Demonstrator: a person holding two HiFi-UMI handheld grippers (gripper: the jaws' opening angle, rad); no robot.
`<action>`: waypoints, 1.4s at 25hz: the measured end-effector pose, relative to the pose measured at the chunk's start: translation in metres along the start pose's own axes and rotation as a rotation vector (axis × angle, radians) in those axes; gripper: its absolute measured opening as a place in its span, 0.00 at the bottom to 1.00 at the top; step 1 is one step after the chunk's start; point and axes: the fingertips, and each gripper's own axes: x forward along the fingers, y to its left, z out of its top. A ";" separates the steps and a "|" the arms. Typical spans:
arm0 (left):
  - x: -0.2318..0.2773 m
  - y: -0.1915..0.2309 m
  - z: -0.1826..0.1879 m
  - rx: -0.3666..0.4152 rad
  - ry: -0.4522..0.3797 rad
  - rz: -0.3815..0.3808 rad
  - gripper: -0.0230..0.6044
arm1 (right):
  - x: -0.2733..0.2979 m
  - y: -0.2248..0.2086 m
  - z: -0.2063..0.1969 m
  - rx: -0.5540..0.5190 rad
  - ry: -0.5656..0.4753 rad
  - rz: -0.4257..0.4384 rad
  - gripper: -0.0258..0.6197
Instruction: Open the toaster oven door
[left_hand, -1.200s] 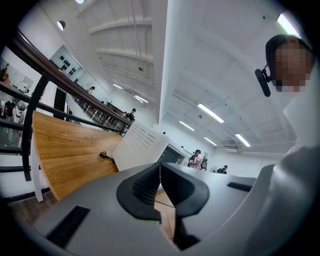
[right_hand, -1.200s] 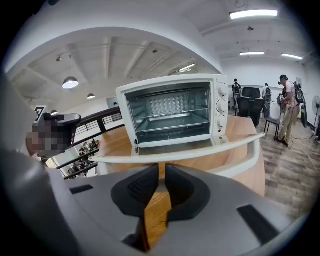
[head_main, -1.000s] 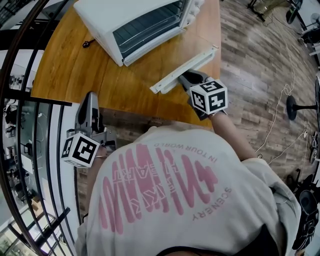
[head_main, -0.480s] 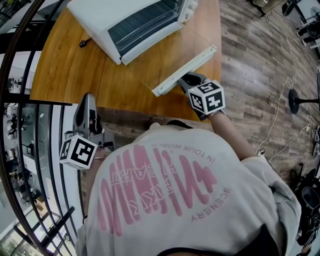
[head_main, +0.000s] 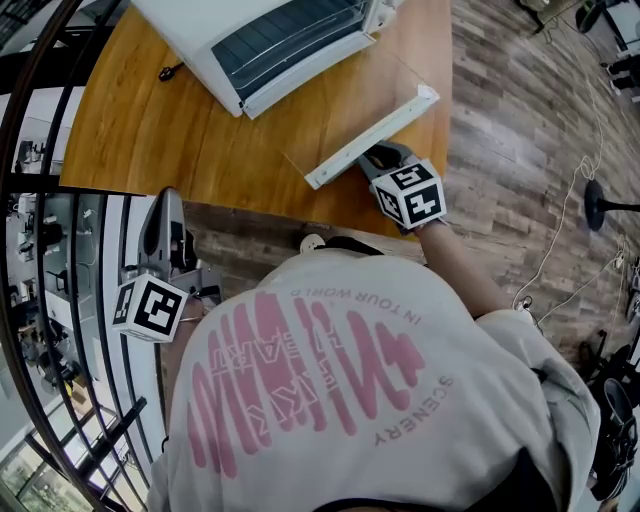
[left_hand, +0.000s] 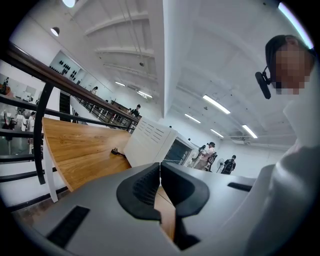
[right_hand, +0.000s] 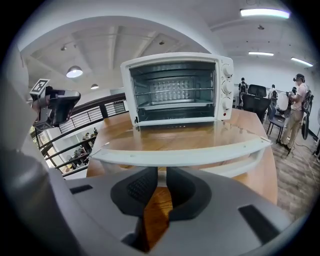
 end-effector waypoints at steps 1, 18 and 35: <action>-0.001 0.001 0.000 0.003 0.000 0.006 0.07 | 0.001 0.000 -0.001 -0.001 -0.003 0.003 0.13; -0.009 -0.030 -0.018 -0.005 -0.001 0.069 0.07 | 0.009 0.002 -0.008 -0.005 -0.014 0.079 0.14; -0.053 -0.052 -0.045 -0.056 -0.043 0.201 0.07 | 0.012 0.003 -0.010 0.013 0.021 0.180 0.16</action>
